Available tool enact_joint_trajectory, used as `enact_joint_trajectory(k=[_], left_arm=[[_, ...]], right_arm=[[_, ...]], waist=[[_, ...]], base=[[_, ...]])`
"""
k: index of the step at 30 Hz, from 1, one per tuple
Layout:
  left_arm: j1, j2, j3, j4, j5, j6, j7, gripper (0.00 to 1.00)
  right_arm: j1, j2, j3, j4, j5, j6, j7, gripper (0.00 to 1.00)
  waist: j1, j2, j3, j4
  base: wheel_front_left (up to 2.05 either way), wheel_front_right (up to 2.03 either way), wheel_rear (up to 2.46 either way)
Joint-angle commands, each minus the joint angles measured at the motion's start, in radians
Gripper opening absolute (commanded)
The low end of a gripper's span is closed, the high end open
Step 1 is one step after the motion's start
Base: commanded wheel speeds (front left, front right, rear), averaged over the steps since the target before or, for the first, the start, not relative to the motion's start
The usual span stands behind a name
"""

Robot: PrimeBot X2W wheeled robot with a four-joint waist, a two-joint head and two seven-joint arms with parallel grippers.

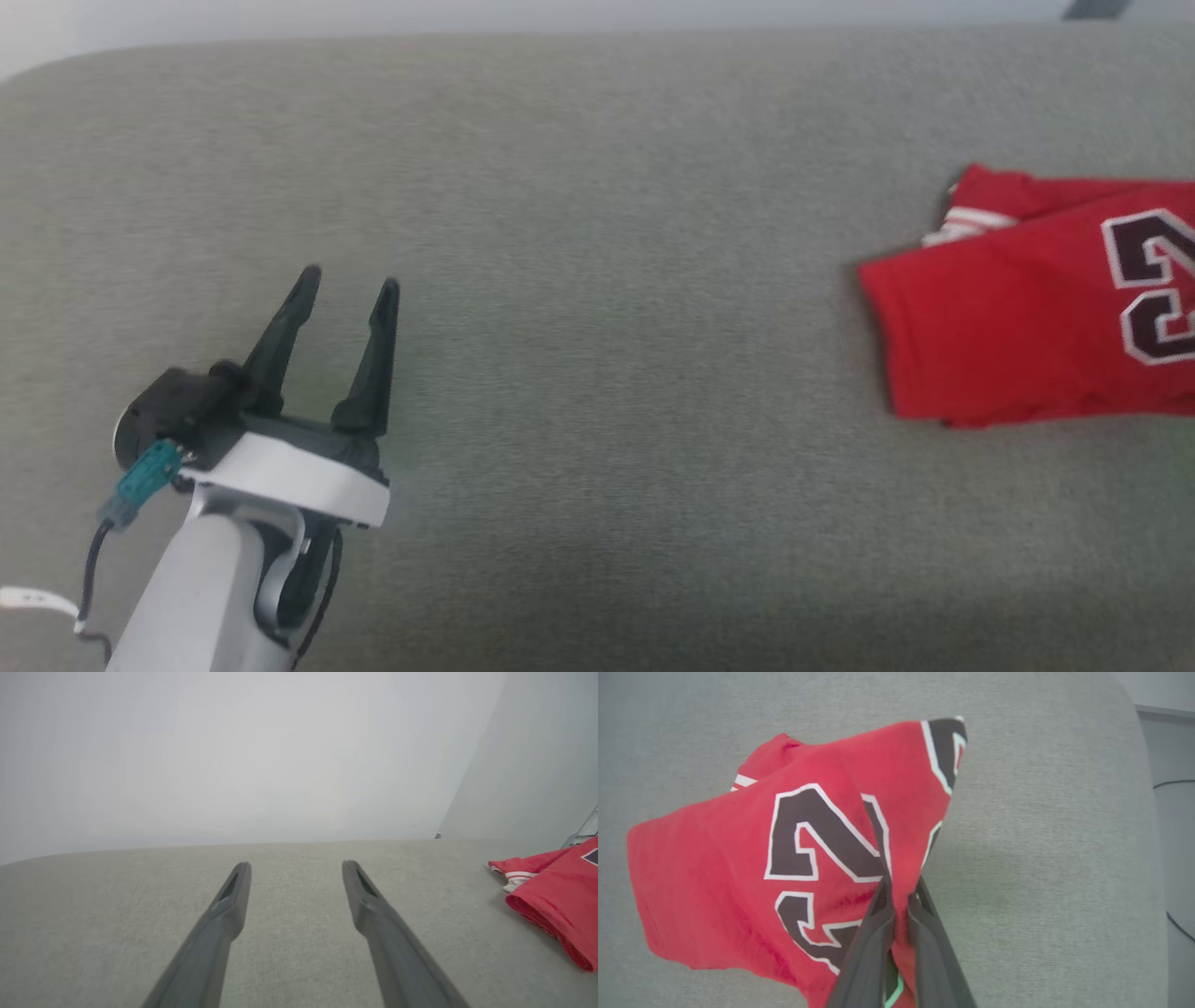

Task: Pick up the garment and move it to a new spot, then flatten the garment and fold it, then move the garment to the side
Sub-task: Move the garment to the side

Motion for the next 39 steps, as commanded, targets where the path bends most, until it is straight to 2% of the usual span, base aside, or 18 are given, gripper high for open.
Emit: enact_joint_trajectory(k=[1,13,21,26,38,39], left_arm=[[-0.030,0.003,-0.009,-0.003,0.016,-0.002,-0.005,1.00],[-0.145,0.016,-0.082,-0.001,0.029,-0.002,-0.005,1.00],[-0.216,0.016,-0.127,0.001,0.028,-0.002,-0.005,1.00],[-0.246,0.018,-0.148,0.002,0.017,-0.002,-0.005,1.00],[-0.258,0.019,-0.135,0.009,0.007,-0.002,-0.005,1.00],[-0.256,0.021,-0.133,0.010,0.006,-0.002,-0.005,1.00]], right_arm=[[-0.030,-0.013,0.004,0.018,-0.006,-0.002,-0.027,0.00],[-0.153,-0.125,0.067,0.152,-0.039,-0.002,-0.223,0.00],[-0.230,-0.200,0.169,0.257,-0.094,-0.002,-0.348,0.00],[-0.284,-0.206,0.229,0.336,-0.113,-0.002,-0.409,0.00],[-0.376,-0.156,0.337,0.487,-0.103,-0.002,-0.505,0.00],[-0.383,-0.152,0.341,0.499,-0.096,-0.002,-0.508,0.35]], waist=[[0.0000,0.0000,0.042,-0.048],[0.0000,0.0000,0.143,-0.129],[0.0000,0.0000,0.211,-0.119],[0.0000,0.0000,0.239,-0.100],[0.0000,0.0000,0.249,-0.087],[0.0000,0.0000,0.246,-0.088]], base=[[0.00,0.00,0.00],[0.00,0.00,0.00],[0.00,0.00,0.00],[0.00,0.00,0.00],[0.00,0.00,0.00],[0.00,0.00,0.00]])
